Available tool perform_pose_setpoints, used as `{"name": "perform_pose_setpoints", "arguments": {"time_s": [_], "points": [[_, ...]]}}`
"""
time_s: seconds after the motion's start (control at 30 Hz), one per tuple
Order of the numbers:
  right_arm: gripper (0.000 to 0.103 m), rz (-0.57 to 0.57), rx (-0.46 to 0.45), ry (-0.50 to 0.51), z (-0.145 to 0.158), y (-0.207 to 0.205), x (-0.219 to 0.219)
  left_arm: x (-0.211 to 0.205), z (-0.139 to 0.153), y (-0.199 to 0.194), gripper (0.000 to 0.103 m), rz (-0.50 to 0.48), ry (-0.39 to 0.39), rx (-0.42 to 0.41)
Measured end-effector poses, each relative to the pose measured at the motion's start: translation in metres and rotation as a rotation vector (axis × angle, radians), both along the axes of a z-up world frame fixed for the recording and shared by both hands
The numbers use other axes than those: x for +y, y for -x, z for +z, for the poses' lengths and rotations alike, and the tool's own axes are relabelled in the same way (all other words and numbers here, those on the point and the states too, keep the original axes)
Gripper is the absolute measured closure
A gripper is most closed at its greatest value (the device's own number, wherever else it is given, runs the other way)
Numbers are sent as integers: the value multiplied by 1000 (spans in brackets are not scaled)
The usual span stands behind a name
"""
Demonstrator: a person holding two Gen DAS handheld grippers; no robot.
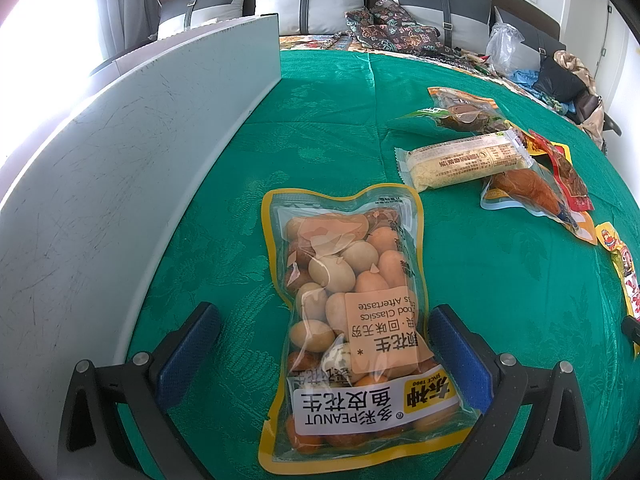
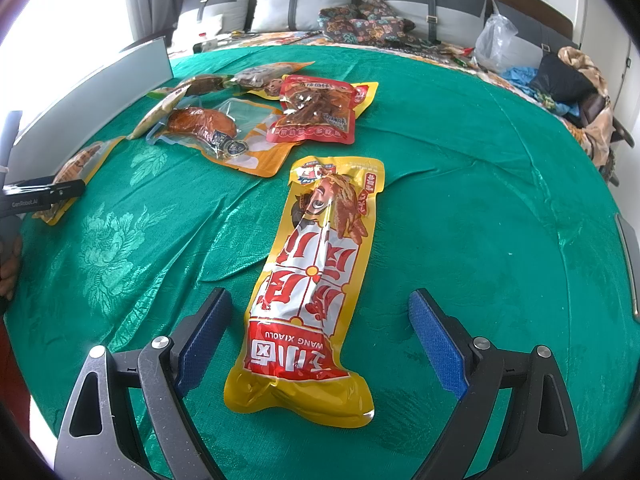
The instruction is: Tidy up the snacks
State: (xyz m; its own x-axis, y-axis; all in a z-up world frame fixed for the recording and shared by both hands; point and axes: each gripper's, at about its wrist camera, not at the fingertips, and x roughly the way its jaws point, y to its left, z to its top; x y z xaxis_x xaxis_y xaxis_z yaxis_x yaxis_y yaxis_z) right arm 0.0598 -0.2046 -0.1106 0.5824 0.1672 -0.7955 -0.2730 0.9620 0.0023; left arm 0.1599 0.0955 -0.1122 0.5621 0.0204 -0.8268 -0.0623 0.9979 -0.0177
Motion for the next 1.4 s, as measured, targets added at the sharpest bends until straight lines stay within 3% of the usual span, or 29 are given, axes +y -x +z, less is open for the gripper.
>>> {"name": "perform_pose_setpoints", "arguments": {"time_s": [1.4], "points": [[11,-1,0,-1,0,0,0,-1,0,-4,0,-10,-3,10]]}}
